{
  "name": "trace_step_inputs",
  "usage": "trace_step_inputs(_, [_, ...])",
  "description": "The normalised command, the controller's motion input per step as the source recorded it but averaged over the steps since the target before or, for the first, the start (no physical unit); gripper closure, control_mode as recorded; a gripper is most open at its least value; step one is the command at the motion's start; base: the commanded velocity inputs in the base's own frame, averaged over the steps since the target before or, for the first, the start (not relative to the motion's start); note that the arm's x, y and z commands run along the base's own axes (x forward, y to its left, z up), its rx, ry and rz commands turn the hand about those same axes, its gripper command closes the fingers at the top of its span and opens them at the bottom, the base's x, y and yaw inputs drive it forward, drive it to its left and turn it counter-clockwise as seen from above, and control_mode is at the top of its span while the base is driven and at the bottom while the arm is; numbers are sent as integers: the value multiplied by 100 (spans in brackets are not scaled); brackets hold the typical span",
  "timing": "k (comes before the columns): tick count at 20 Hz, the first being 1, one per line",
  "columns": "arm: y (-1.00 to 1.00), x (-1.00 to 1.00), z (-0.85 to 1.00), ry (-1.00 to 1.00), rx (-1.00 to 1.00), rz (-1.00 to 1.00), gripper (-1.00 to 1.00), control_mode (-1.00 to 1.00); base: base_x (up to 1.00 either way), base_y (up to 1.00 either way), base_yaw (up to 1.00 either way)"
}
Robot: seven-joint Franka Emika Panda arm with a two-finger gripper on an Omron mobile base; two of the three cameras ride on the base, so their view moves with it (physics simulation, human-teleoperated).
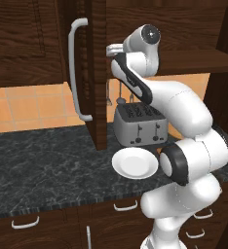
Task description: From the different types of pastries on the counter, select a croissant and place it on the cutting board. Then retrieve a jar of jam from the cabinet and place it alongside the croissant on the cutting board.
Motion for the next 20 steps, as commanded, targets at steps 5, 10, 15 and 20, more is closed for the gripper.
trace_step_inputs(5, [0,14,-35,0,0,0,-100,-100,0,0,0])
trace_step_inputs(10, [0,12,-6,0,0,0,-100,-100,0,0,0])
trace_step_inputs(15, [4,28,-5,0,0,0,-100,-100,0,0,0])
trace_step_inputs(20, [10,28,-6,0,0,0,-100,-100,0,0,0])
